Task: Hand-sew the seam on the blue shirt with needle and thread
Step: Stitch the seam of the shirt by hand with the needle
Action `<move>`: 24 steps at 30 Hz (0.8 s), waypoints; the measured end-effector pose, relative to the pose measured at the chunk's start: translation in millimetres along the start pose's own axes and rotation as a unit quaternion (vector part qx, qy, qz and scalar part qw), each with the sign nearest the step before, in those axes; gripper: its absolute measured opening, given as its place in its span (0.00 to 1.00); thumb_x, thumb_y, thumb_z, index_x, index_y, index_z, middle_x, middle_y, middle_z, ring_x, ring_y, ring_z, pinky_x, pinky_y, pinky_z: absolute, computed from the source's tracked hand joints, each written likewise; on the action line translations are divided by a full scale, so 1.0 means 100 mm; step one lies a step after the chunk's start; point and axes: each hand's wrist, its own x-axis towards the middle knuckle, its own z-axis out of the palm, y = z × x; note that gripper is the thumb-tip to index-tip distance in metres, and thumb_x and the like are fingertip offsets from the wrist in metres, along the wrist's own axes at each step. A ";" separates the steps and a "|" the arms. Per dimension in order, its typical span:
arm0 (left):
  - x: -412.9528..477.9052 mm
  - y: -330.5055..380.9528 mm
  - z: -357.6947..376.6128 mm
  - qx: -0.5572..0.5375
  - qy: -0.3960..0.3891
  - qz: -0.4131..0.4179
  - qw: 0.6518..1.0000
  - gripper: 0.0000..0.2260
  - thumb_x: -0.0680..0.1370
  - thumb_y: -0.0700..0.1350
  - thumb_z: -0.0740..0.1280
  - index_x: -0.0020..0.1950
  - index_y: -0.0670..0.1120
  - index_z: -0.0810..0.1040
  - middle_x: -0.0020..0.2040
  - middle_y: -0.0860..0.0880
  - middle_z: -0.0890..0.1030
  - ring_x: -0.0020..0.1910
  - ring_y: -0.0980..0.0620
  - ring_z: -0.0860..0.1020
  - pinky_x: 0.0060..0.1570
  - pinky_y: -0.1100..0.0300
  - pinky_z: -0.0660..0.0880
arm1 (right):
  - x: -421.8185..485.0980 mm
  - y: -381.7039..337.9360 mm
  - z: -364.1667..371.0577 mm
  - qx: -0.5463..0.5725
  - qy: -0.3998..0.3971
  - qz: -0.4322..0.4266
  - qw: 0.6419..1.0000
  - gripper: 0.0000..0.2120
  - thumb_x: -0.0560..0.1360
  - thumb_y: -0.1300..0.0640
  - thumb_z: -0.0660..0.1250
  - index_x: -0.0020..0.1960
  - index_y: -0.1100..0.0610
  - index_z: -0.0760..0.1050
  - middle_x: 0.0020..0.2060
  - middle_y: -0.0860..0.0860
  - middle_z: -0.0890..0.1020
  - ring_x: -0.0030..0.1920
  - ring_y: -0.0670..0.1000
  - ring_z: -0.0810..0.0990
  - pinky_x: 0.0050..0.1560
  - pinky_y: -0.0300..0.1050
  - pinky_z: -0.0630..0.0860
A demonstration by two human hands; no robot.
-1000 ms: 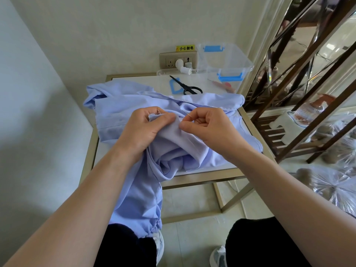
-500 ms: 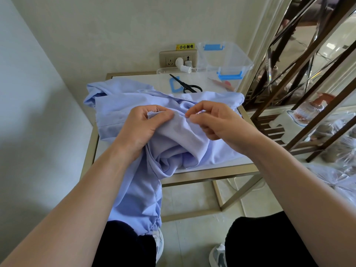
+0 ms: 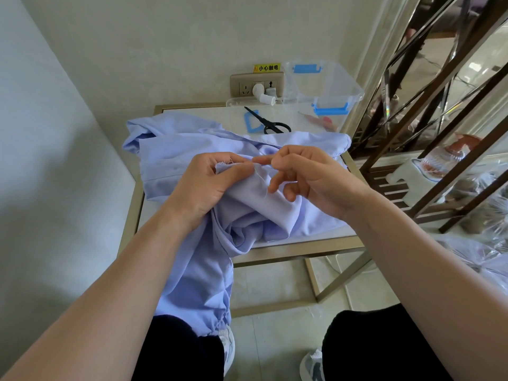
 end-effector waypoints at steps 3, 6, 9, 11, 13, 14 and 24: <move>0.01 -0.02 -0.02 0.003 -0.011 0.009 1.000 0.12 0.77 0.39 0.69 0.36 0.51 0.83 0.34 0.55 0.81 0.36 0.59 0.75 0.40 0.68 0.71 | 0.02 0.04 0.01 0.032 -0.028 0.004 0.999 0.03 0.72 0.61 0.63 0.39 0.59 0.73 0.37 0.57 0.78 0.38 0.53 0.82 0.38 0.39 0.78; 0.02 -0.03 -0.05 0.006 -0.010 0.003 1.000 0.06 0.74 0.43 0.70 0.38 0.50 0.82 0.35 0.56 0.81 0.38 0.59 0.75 0.41 0.66 0.71 | 0.04 0.05 -0.03 0.030 -0.002 -0.004 1.000 0.04 0.71 0.62 0.62 0.38 0.61 0.73 0.36 0.59 0.77 0.39 0.54 0.82 0.44 0.41 0.80; 0.04 -0.07 -0.07 0.023 0.007 0.005 1.000 0.06 0.70 0.48 0.69 0.33 0.51 0.80 0.33 0.55 0.77 0.37 0.57 0.72 0.42 0.61 0.68 | 0.04 0.05 -0.03 0.007 0.011 -0.013 1.000 0.01 0.69 0.64 0.62 0.39 0.60 0.71 0.40 0.62 0.75 0.37 0.53 0.83 0.43 0.40 0.80; 0.05 -0.08 -0.07 0.026 0.012 0.007 1.000 0.07 0.69 0.50 0.69 0.32 0.50 0.78 0.33 0.53 0.75 0.37 0.56 0.70 0.42 0.60 0.67 | 0.04 0.05 -0.03 -0.008 0.015 -0.018 1.000 0.02 0.68 0.64 0.62 0.38 0.60 0.70 0.42 0.64 0.75 0.37 0.53 0.84 0.42 0.40 0.80; 0.05 -0.09 -0.07 0.022 0.011 0.008 1.000 0.08 0.68 0.51 0.70 0.32 0.50 0.77 0.34 0.51 0.74 0.38 0.55 0.69 0.41 0.60 0.66 | 0.03 0.05 -0.02 -0.021 0.021 -0.018 0.999 0.03 0.67 0.64 0.62 0.37 0.59 0.69 0.42 0.65 0.76 0.37 0.53 0.84 0.41 0.40 0.80; 0.05 -0.10 -0.07 0.020 0.010 0.009 1.000 0.08 0.68 0.52 0.70 0.32 0.50 0.77 0.34 0.51 0.74 0.38 0.55 0.69 0.41 0.60 0.66 | 0.03 0.06 -0.02 -0.025 0.022 -0.018 0.999 0.04 0.67 0.64 0.63 0.36 0.58 0.68 0.41 0.65 0.76 0.36 0.53 0.84 0.41 0.40 0.80; 0.07 -0.13 -0.07 0.023 0.016 0.020 0.999 0.09 0.67 0.53 0.70 0.31 0.51 0.77 0.33 0.53 0.74 0.38 0.56 0.70 0.41 0.61 0.66 | 0.02 0.03 -0.01 -0.056 0.041 -0.008 0.998 0.06 0.66 0.63 0.63 0.36 0.57 0.66 0.41 0.67 0.79 0.37 0.54 0.84 0.44 0.43 0.82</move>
